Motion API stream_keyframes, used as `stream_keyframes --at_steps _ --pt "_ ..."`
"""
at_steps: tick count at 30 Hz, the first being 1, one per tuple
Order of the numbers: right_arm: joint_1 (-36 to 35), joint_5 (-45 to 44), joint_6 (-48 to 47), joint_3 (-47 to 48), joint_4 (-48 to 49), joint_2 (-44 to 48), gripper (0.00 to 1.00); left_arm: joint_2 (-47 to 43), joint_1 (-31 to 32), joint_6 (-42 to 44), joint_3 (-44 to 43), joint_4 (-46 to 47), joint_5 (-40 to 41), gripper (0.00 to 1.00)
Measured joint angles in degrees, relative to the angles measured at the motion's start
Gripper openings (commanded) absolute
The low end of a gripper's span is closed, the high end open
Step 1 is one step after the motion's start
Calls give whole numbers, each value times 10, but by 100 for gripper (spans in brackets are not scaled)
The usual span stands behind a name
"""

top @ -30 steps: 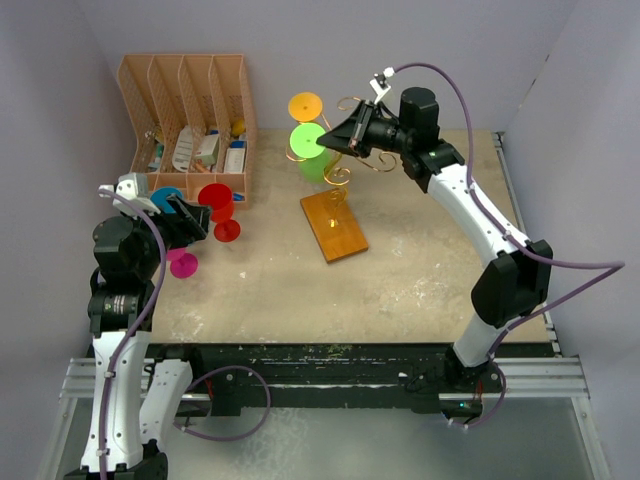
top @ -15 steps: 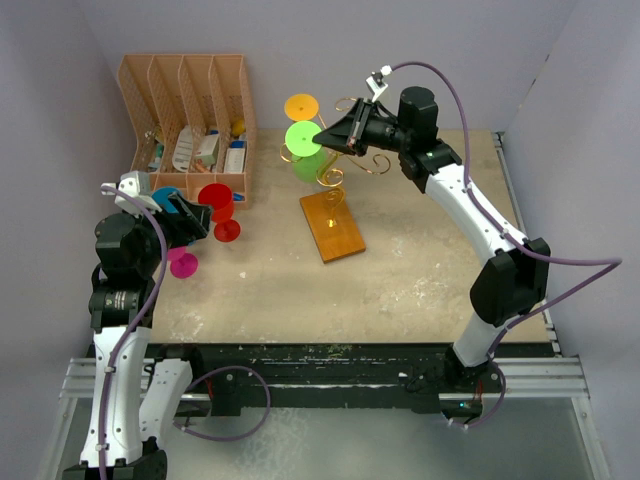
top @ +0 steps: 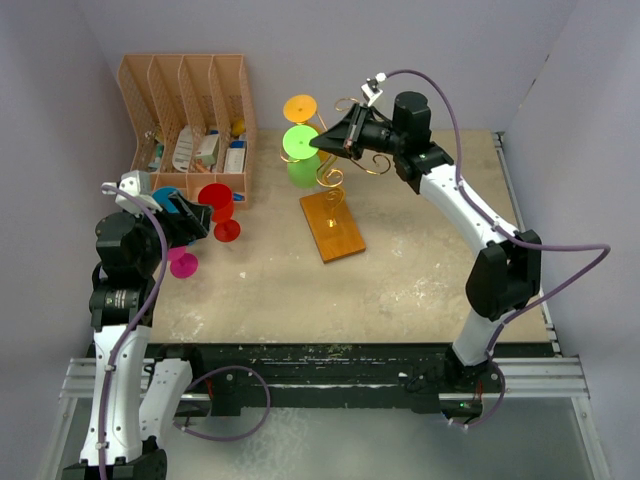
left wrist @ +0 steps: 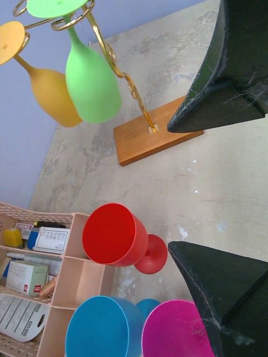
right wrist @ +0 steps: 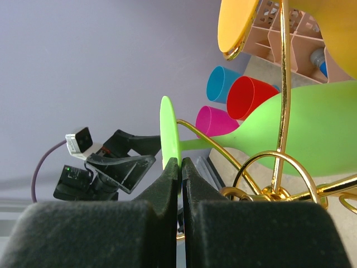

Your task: Take the wine glass off the wine glass rack

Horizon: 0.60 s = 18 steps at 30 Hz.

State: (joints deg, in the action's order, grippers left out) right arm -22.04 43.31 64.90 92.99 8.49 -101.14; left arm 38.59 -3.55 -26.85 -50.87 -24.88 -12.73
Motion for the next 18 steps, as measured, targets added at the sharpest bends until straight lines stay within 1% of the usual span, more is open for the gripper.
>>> stream_keyframes --at_steps 8,18 --pt "0 0 12 -14 17 4 0 0 0 0 0 0 -1 82" --pt "0 10 12 -36 17 37 0 0 0 0 0 0 -1 82"
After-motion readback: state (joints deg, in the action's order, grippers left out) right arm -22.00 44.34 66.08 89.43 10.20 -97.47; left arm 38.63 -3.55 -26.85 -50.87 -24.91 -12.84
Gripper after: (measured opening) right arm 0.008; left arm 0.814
